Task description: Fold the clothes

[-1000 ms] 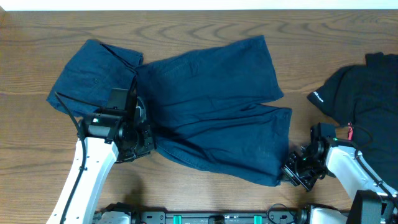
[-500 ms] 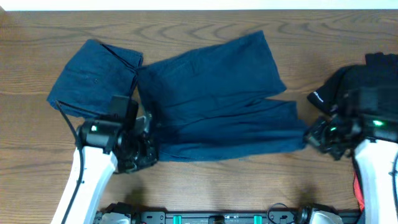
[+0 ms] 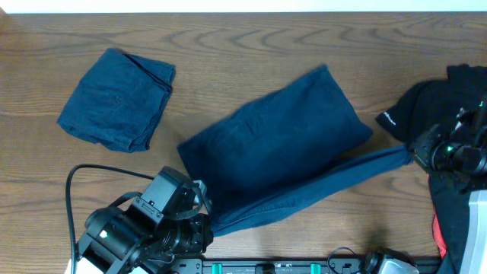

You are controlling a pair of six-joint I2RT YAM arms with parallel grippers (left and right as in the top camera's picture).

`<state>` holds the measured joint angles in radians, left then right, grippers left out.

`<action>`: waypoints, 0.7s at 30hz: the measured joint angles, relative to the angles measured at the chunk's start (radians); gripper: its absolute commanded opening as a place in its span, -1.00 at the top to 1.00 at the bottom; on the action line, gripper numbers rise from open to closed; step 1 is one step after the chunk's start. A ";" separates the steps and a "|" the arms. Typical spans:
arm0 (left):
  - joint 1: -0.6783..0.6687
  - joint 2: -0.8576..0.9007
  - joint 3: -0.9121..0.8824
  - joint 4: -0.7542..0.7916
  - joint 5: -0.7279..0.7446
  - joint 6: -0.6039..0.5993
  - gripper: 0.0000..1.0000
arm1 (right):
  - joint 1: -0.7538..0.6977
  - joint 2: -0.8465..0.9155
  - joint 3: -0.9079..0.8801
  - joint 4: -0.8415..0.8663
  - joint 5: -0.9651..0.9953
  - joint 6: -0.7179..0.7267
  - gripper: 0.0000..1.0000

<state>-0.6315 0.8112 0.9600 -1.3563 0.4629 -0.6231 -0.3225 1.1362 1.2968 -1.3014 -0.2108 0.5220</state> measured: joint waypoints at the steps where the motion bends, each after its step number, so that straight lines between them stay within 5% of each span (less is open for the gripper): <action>1: -0.004 0.000 0.000 0.005 -0.007 -0.009 0.88 | 0.001 0.005 0.000 0.029 -0.018 0.000 0.98; 15: 0.036 0.254 0.007 0.144 -0.445 -0.143 0.88 | 0.135 0.357 0.006 0.645 -0.128 0.037 0.97; 21: 0.116 0.432 0.007 0.238 -0.544 -0.134 0.78 | 0.169 0.519 0.010 0.768 -0.133 0.067 0.98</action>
<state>-0.5159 1.2430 0.9668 -1.1187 -0.0811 -0.7574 -0.1539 1.6554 1.3064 -0.5339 -0.3435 0.5892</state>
